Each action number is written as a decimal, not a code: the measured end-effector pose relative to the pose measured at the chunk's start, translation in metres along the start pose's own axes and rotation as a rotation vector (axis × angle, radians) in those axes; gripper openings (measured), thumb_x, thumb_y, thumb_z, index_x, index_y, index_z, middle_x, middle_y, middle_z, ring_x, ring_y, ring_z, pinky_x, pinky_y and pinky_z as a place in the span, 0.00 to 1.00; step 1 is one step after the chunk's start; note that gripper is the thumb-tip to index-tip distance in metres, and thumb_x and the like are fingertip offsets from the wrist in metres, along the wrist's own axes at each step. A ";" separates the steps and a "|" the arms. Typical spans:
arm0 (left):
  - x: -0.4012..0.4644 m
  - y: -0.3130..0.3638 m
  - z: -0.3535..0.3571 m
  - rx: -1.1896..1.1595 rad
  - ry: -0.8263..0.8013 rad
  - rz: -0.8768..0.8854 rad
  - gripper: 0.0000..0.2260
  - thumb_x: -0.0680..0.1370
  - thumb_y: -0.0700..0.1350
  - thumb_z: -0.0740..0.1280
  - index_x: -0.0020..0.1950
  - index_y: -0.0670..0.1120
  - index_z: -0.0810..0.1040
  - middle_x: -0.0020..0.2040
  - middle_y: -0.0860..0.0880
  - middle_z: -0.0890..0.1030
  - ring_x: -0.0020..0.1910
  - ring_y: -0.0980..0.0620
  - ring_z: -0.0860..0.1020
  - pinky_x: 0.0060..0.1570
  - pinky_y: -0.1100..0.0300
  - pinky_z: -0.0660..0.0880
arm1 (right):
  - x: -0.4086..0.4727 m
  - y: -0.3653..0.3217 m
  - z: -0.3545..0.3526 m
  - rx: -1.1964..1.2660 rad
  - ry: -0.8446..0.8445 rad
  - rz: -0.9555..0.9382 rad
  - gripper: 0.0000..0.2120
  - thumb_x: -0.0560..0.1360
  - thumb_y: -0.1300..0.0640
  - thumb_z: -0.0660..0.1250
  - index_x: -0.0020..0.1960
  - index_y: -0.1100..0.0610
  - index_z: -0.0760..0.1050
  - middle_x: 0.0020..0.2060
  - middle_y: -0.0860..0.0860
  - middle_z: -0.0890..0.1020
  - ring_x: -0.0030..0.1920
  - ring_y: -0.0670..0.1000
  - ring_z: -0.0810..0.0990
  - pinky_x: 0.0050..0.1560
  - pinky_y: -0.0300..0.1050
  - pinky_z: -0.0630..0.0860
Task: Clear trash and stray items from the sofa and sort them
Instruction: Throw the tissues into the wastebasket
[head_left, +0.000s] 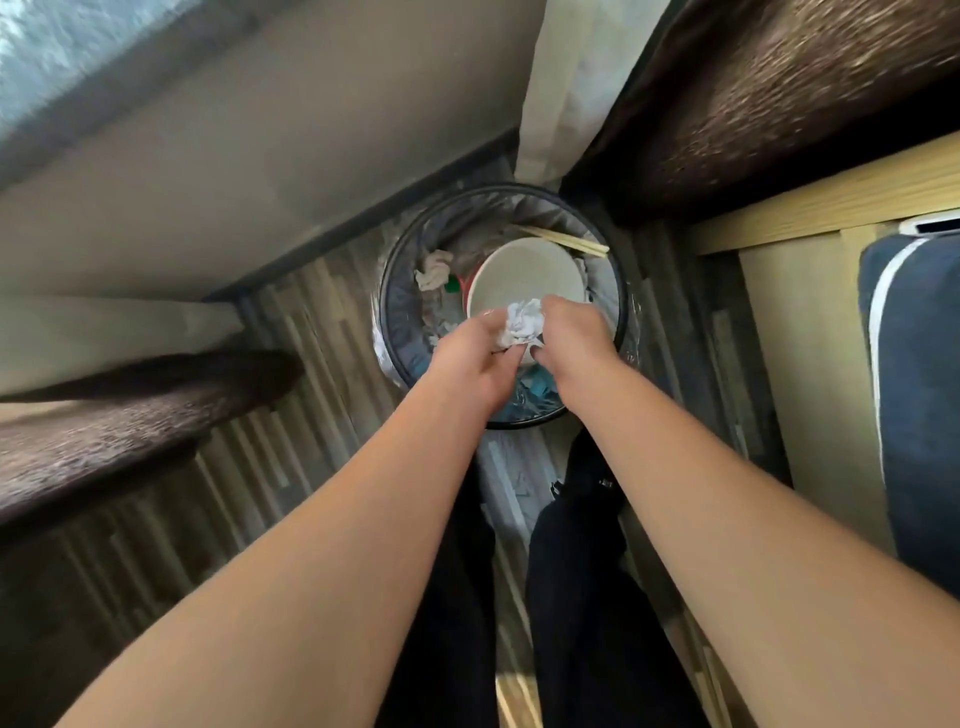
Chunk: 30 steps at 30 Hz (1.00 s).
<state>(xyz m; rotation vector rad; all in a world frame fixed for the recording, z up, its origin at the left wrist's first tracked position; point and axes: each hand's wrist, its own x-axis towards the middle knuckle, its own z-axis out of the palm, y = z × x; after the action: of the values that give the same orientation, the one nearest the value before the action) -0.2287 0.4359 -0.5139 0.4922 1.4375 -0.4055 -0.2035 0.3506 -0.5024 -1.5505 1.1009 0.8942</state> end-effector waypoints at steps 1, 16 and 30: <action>0.004 0.001 0.001 0.001 0.021 -0.006 0.16 0.80 0.33 0.65 0.68 0.33 0.74 0.64 0.34 0.79 0.59 0.40 0.80 0.59 0.50 0.78 | 0.001 -0.002 0.001 0.010 -0.001 0.022 0.14 0.77 0.58 0.60 0.56 0.63 0.80 0.54 0.60 0.84 0.55 0.63 0.82 0.60 0.62 0.79; -0.023 0.005 0.007 -0.161 0.015 -0.140 0.22 0.82 0.51 0.63 0.73 0.43 0.67 0.68 0.34 0.72 0.65 0.32 0.76 0.64 0.37 0.74 | -0.013 -0.012 0.001 -0.010 -0.064 0.026 0.15 0.82 0.53 0.57 0.64 0.58 0.74 0.45 0.52 0.75 0.56 0.58 0.77 0.66 0.61 0.74; -0.197 0.003 0.059 0.761 -0.344 0.239 0.16 0.78 0.45 0.64 0.30 0.48 0.68 0.25 0.51 0.65 0.24 0.53 0.62 0.26 0.60 0.58 | -0.160 -0.031 -0.133 0.394 -0.107 -0.311 0.07 0.76 0.58 0.67 0.41 0.56 0.81 0.31 0.50 0.82 0.31 0.47 0.80 0.33 0.38 0.78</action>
<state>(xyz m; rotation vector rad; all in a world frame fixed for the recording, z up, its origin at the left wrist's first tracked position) -0.1968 0.4003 -0.3134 1.1318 0.8422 -0.8039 -0.2219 0.2586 -0.3142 -1.2824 0.8669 0.5063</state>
